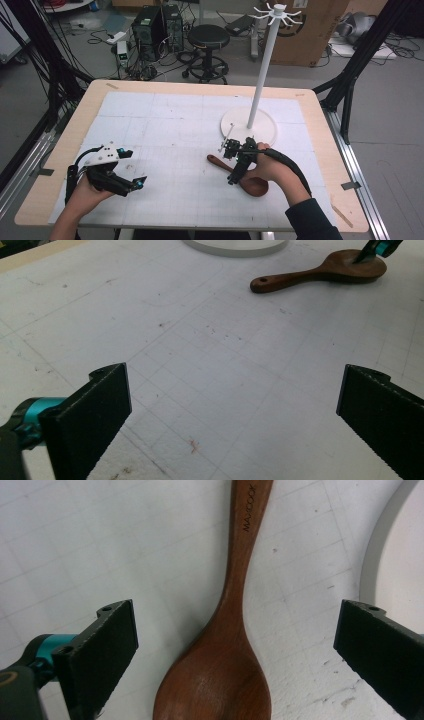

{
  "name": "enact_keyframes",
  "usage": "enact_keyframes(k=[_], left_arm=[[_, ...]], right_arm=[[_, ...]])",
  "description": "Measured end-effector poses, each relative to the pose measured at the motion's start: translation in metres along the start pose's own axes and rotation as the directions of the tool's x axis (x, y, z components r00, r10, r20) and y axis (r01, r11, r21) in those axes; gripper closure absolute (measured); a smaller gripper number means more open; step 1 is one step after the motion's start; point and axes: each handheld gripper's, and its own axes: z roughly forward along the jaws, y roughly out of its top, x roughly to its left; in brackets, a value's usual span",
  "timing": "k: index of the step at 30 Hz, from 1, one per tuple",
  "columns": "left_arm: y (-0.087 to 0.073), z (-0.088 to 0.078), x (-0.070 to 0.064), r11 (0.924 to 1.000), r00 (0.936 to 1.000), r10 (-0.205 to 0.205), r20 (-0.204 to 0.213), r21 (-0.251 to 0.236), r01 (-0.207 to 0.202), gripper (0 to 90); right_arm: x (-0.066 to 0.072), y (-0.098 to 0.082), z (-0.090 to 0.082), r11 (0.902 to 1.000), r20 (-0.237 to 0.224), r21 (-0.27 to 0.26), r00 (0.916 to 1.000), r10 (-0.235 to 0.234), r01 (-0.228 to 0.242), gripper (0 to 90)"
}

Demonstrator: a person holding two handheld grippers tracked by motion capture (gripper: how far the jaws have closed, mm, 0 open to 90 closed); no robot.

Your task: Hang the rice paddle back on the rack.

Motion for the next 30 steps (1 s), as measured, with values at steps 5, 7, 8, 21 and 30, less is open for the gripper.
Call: enact_keyframes(k=[5, 7, 8, 21, 30], left_arm=[[0.000, 0.000, 0.000, 1.0000, 1.0000, 0.003, 0.000, 0.006, -0.003, 1.7], [0.000, 0.001, -0.001, 1.0000, 1.0000, 0.003, 0.001, 0.006, -0.003, 1.7], [0.000, 0.000, -0.001, 1.0000, 1.0000, 0.004, 0.002, 0.007, -0.004, 1.7], [0.000, 0.000, -0.002, 1.0000, 1.0000, 0.003, 0.001, 0.005, -0.003, 1.7], [0.000, 0.000, -0.001, 1.0000, 1.0000, 0.003, 0.001, 0.006, -0.003, 1.7]], right_arm=[[0.000, 0.002, 0.006, 0.9996, 0.012, 0.028, 0.9999, 0.003, -0.004, 4.3], [-0.001, 0.003, 0.007, 0.9995, 0.007, 0.031, 1.0000, 0.003, -0.003, 5.4], [-0.001, 0.003, 0.008, 0.9995, 0.006, 0.033, 1.0000, 0.002, -0.002, 7.2], [-0.006, 0.012, 0.021, 0.9969, -0.002, 0.064, 0.9989, 0.046, -0.046, 25.8], [-0.014, 0.015, 0.024, 0.9929, -0.016, 0.062, 0.9946, 0.103, -0.102, 42.5]])
